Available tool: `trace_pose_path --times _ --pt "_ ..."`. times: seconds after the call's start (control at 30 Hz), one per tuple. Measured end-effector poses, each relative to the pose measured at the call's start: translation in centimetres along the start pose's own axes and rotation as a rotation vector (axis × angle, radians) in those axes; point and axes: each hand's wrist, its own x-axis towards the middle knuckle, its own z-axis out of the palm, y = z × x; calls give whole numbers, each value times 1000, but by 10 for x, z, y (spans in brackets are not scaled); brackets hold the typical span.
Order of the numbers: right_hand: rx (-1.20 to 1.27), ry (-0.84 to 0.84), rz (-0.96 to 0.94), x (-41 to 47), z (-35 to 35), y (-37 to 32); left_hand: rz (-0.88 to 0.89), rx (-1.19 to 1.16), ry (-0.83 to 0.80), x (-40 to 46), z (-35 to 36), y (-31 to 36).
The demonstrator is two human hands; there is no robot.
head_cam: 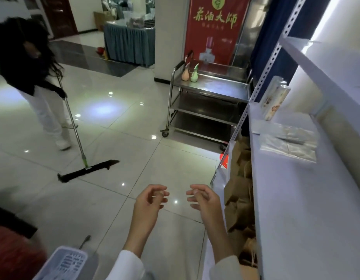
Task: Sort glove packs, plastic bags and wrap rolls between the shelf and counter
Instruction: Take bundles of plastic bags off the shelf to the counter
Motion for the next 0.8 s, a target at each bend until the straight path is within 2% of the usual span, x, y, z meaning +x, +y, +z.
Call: trace_pose_path --times 0.3,0.47,0.67,0.8 --pt "-116 20 -53 132 23 -46 -2 -13 -114 145 24 21" --pt "-101 104 -40 177 14 -60 33 -4 -183 204 47 40" --pt "-40 183 22 216 -24 -66 16 34 -312 248 103 42" --pt "0 276 28 243 -68 -78 97 177 -396 278 154 51"
